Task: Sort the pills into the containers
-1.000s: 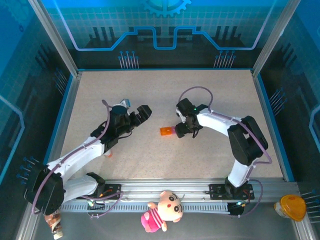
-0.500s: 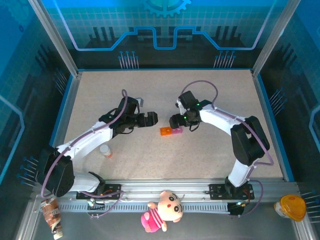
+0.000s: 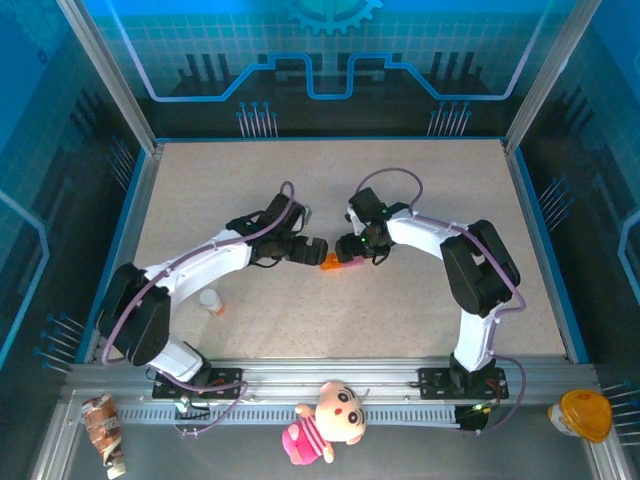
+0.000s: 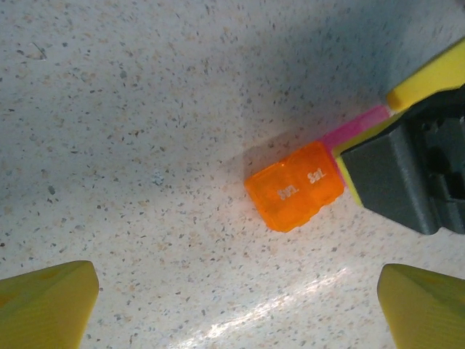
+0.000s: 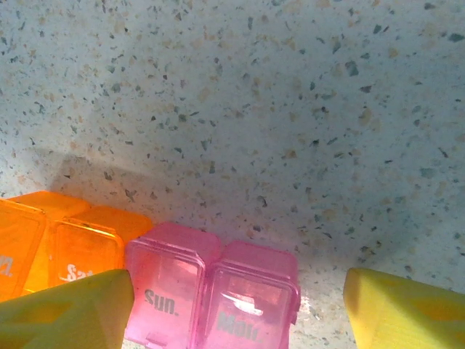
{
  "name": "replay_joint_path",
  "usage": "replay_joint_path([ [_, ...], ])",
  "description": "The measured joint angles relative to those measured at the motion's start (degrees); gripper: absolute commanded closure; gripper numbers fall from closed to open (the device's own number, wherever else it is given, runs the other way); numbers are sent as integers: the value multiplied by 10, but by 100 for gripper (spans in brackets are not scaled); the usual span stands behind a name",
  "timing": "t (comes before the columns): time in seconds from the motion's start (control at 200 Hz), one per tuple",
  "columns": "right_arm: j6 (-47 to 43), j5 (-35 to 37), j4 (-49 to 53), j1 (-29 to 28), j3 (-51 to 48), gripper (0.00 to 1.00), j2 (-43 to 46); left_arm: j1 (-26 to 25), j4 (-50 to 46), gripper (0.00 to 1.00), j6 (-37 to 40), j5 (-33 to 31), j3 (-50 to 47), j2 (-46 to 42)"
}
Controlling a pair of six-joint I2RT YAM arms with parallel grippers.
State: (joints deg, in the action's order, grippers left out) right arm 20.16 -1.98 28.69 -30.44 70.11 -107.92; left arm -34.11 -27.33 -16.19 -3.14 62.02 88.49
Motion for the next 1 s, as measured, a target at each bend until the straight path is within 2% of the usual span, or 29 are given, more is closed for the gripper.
replay_joint_path([
  [0.29, 0, -2, -7, 0, -4, 24, 0, -51, -37, 1, 62, -43, 38, 72],
  [1.001, 4, -13, -26, 0, -11, 25, -1, -53, -28, 1, 91, -72, 38, 130],
])
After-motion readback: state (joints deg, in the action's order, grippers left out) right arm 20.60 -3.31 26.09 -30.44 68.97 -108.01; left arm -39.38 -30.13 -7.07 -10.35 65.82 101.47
